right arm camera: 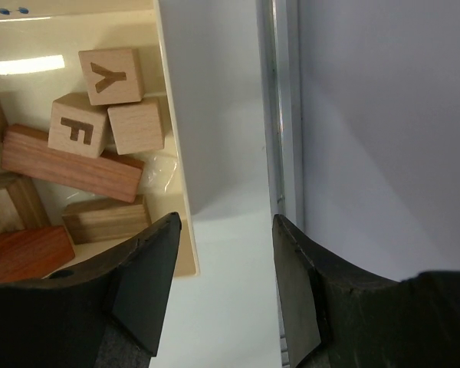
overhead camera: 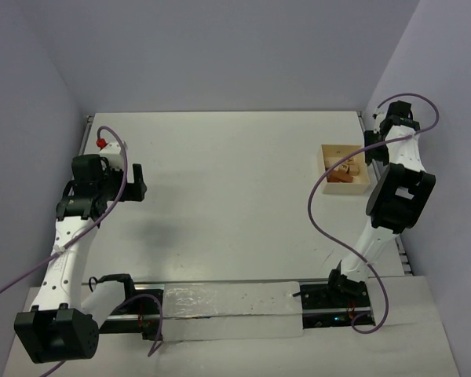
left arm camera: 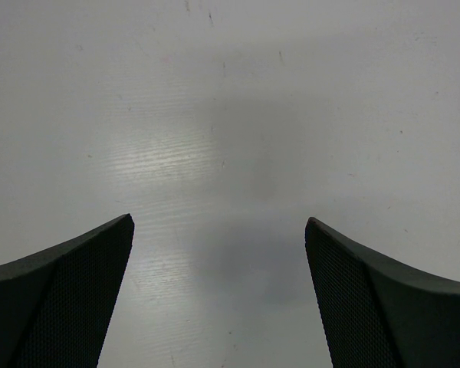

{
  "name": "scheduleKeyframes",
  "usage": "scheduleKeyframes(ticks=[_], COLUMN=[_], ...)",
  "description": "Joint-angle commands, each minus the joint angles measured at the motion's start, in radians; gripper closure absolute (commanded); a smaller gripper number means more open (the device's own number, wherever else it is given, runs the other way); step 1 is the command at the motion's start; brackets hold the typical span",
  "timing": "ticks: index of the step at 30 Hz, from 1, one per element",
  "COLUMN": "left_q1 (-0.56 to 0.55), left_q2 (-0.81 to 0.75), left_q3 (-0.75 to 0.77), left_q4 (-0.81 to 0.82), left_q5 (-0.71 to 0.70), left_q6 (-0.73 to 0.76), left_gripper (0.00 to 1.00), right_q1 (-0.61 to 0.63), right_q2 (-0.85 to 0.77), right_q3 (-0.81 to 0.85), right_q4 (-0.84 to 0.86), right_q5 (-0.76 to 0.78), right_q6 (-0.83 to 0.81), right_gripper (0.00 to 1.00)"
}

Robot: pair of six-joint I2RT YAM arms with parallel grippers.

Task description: Build the wood block tower

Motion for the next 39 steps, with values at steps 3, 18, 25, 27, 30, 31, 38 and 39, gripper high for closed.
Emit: scheduleKeyframes(ticks=[3, 18, 25, 27, 30, 31, 38, 39], left_q1=[0.006, 0.006, 0.006, 0.006, 0.006, 0.006, 0.006, 0.006], left_q2=[-0.005, -0.012, 0.001, 0.005, 0.008, 0.008, 0.016, 0.017], left_q3=[0.025, 0.022, 0.019, 0.019, 0.019, 0.02, 0.021, 0.022], left_q4=[0.0, 0.0, 0.003, 0.003, 0.003, 0.003, 0.003, 0.004], left_q5=[0.066, 0.043, 0.038, 0.037, 0.036, 0.035, 0.027, 0.024], left_q6=[0.017, 0.02, 0.018, 0.019, 0.018, 0.018, 0.016, 0.015], left_gripper=[0.01, 0.01, 0.01, 0.01, 0.01, 0.01, 0.01, 0.01], right_q1=[-0.007, -0.006, 0.011, 0.017, 0.023, 0.023, 0.042, 0.047], right_q2=[0.031, 0.166, 0.215, 0.229, 0.257, 0.268, 0.287, 0.278], right_q3=[0.065, 0.218, 0.214, 0.207, 0.204, 0.203, 0.17, 0.162], right_q4=[-0.023, -0.113, -0.116, -0.111, -0.105, -0.099, -0.085, -0.085], right_q5=[0.001, -0.095, -0.109, -0.111, -0.113, -0.11, -0.112, -0.113], right_q6=[-0.043, -0.063, -0.06, -0.056, -0.048, -0.044, -0.019, -0.013], right_gripper=[0.41, 0.45, 0.47, 0.48, 0.51, 0.54, 0.96, 1.0])
